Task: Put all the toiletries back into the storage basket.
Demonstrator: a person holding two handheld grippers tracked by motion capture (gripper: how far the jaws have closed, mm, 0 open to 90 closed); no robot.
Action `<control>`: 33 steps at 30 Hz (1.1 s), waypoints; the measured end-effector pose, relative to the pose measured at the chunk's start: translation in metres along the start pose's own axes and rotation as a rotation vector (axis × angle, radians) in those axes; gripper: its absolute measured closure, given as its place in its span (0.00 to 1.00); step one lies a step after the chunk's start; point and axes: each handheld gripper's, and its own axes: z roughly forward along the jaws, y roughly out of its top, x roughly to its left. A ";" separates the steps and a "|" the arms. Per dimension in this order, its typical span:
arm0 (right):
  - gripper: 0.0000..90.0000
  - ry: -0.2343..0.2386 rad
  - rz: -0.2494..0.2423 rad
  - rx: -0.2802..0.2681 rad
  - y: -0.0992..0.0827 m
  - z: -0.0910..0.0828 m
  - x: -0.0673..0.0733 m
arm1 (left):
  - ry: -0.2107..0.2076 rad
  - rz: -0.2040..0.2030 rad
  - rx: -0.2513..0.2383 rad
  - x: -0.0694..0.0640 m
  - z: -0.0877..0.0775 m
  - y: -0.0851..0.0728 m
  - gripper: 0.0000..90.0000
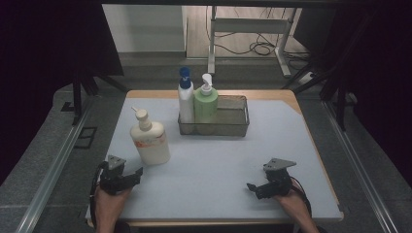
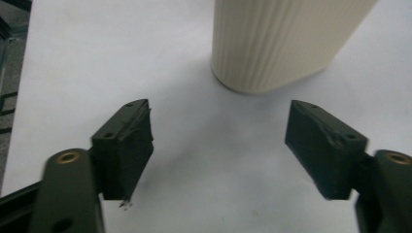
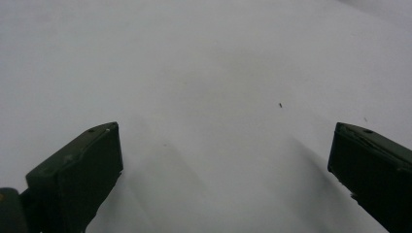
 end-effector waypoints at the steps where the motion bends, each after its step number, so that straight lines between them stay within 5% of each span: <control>1: 0.00 0.000 0.003 0.005 -0.001 0.001 -0.001 | 0.004 0.003 0.000 0.001 0.001 0.002 0.36; 18: 0.00 -0.008 -0.001 0.027 -0.001 0.004 0.000 | -0.054 0.000 0.021 0.015 0.029 0.024 0.99; 33: 0.00 -0.008 -0.001 0.026 -0.001 0.004 0.000 | -0.130 -0.030 0.014 0.029 0.053 0.031 0.99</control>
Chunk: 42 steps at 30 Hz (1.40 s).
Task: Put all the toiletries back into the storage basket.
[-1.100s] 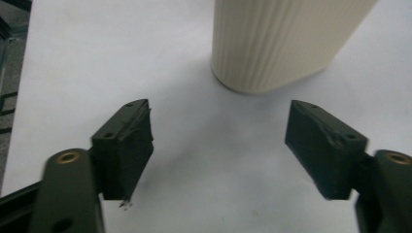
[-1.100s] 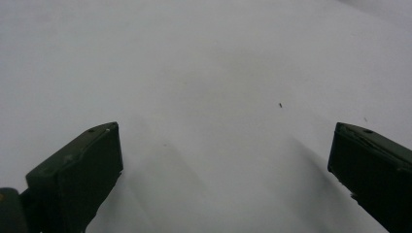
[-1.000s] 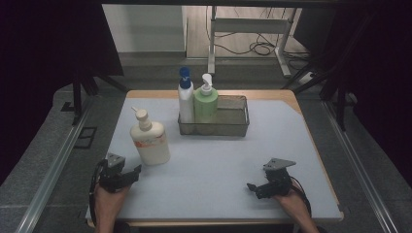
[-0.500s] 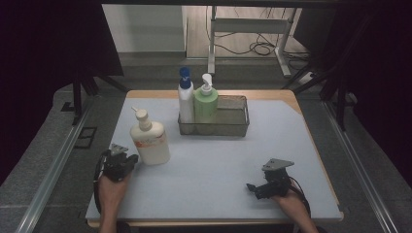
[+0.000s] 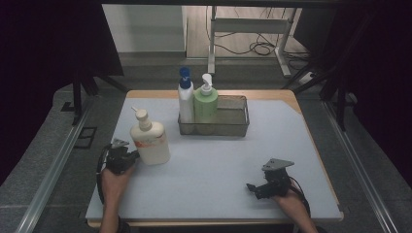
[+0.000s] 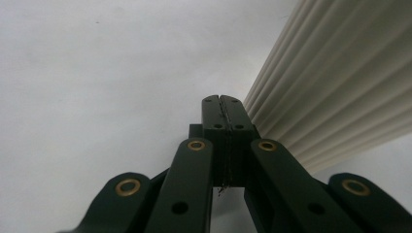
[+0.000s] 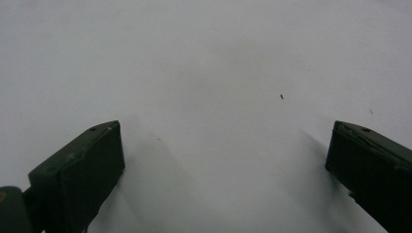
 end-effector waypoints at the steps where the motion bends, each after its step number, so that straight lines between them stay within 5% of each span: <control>1: 0.00 0.000 0.000 0.000 0.000 0.000 0.000 | 0.002 0.000 0.000 0.000 0.001 0.000 0.99; 12: 0.00 0.001 0.000 0.000 0.000 0.000 0.000 | -0.020 -0.004 0.008 -0.001 0.000 -0.004 0.99; 42: 0.00 0.000 0.000 0.000 0.000 0.000 0.000 | -0.113 0.104 0.066 -0.038 -0.003 -0.009 0.99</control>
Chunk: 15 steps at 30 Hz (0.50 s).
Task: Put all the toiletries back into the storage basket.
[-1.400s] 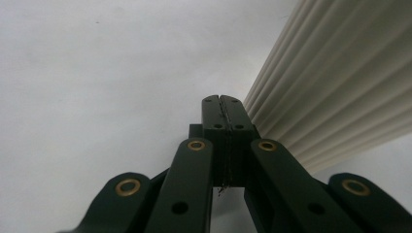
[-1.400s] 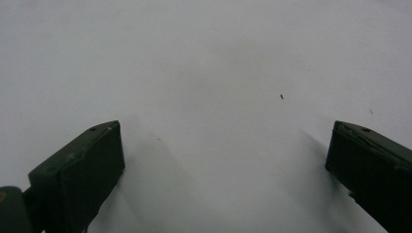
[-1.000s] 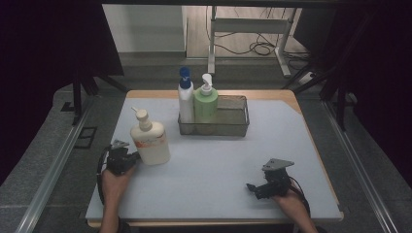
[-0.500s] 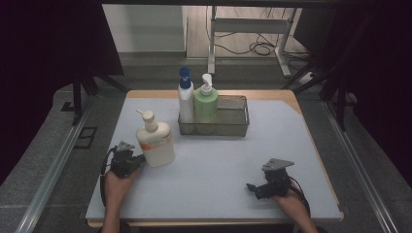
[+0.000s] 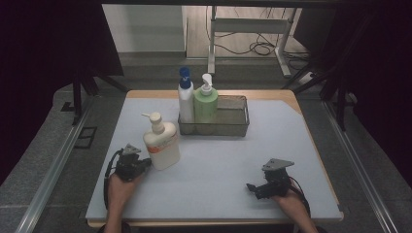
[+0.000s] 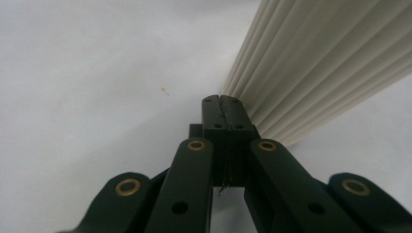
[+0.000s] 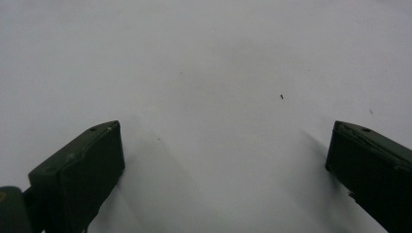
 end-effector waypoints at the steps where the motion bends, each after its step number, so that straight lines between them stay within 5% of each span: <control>1: 0.00 0.000 0.000 0.000 0.000 0.000 0.000 | -0.002 0.006 -0.001 -0.001 0.000 0.000 0.99; 15: 0.00 0.000 0.000 0.000 0.000 0.000 0.000 | -0.037 0.067 0.019 -0.020 0.002 -0.003 0.99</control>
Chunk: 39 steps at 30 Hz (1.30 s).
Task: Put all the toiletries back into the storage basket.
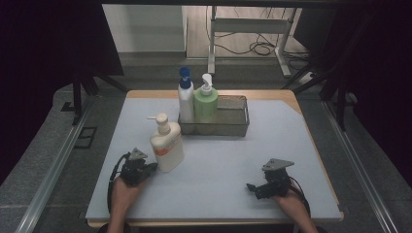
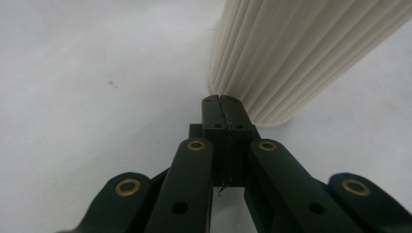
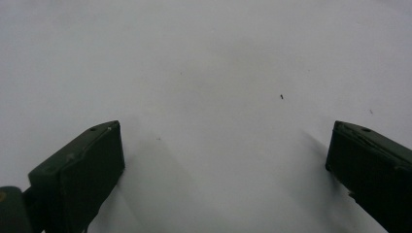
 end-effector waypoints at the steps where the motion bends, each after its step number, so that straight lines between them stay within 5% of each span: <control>1: 0.00 0.000 0.001 0.000 0.000 0.000 0.000 | -0.002 0.007 0.003 -0.001 0.000 0.000 0.99; 39: 0.00 0.000 0.000 0.000 0.000 0.000 0.000 | -0.098 0.170 0.017 -0.053 0.027 0.020 0.99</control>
